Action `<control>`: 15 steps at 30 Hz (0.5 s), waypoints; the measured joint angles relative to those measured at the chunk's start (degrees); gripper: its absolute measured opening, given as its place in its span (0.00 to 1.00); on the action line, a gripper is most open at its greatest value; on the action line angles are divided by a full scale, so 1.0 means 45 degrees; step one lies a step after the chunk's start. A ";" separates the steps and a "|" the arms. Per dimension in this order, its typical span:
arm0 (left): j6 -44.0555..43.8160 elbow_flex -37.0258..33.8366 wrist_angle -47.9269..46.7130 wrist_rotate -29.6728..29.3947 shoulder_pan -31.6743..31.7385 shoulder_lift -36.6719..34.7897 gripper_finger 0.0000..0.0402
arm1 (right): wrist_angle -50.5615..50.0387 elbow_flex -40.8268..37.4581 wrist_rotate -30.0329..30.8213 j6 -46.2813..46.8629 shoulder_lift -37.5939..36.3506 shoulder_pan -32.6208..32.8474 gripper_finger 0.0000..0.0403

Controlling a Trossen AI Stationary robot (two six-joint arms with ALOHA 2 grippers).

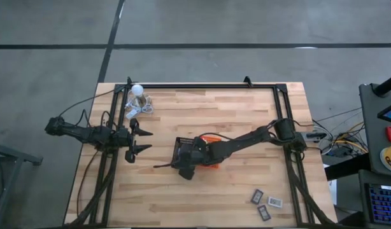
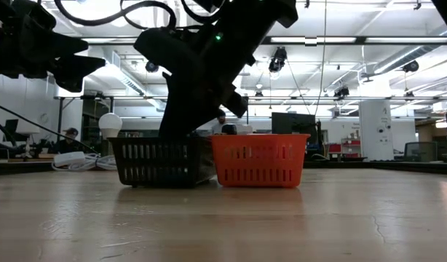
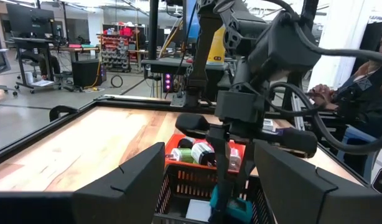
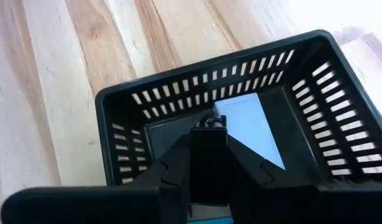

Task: Pick & Place Office items
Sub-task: Put the black timer into the black bin

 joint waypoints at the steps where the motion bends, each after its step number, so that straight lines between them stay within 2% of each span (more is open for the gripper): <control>1: 0.0004 -0.0002 0.0000 0.0000 0.0002 0.0000 0.63 | 0.0029 0.0000 0.0005 0.0000 -0.0005 -0.0003 0.16; 6: 0.0000 0.0000 0.0000 0.0000 0.0002 0.0000 0.63 | 0.0008 0.0000 0.0004 -0.0033 -0.0010 -0.0015 0.18; 15: 0.0005 -0.0004 0.0000 0.0001 0.0001 0.0000 0.63 | 0.0013 0.0000 -0.0005 -0.0971 -0.0024 -0.0053 0.27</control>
